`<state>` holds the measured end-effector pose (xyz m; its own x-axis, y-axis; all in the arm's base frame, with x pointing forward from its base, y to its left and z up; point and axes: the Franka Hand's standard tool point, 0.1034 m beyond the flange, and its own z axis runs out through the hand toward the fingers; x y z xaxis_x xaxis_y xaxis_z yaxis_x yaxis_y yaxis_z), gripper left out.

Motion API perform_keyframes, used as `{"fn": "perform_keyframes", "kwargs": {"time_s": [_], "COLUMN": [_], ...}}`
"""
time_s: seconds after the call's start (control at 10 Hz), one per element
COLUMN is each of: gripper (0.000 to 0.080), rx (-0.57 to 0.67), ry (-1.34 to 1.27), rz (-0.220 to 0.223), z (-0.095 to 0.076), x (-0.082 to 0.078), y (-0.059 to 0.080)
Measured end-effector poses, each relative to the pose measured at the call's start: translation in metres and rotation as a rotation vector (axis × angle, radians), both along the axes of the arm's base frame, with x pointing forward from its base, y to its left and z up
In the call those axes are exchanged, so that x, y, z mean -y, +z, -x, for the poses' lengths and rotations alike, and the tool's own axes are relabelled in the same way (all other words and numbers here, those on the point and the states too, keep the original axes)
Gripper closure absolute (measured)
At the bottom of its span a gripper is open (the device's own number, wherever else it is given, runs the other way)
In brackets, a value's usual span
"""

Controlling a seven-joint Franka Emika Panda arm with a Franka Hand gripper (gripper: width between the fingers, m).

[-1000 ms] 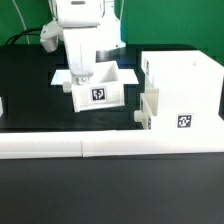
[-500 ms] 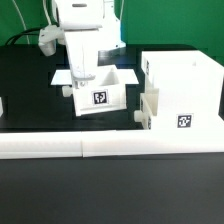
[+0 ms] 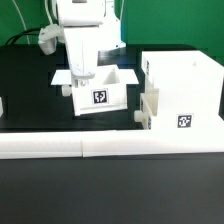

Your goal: Assemble drawer

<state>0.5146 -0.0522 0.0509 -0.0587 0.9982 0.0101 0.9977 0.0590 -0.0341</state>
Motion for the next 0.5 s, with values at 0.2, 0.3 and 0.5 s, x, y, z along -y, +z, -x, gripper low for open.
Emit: {"fn": "perform_keyframes", "kwargs": {"time_s": [0.2, 0.3, 0.5], "gripper": [0.0757, 0.0757, 0.0757], "rx": [0.033, 0.036, 0.066], "ry": [-0.002, -0.011, -0.018], "rz": [0.000, 0.001, 0.002], "z": [-0.0032, -0.0080, -0.0113], "x": [-0.0008, -0.0024, 0.0015], "y": [0.0002, 0.0036, 0.0053]}}
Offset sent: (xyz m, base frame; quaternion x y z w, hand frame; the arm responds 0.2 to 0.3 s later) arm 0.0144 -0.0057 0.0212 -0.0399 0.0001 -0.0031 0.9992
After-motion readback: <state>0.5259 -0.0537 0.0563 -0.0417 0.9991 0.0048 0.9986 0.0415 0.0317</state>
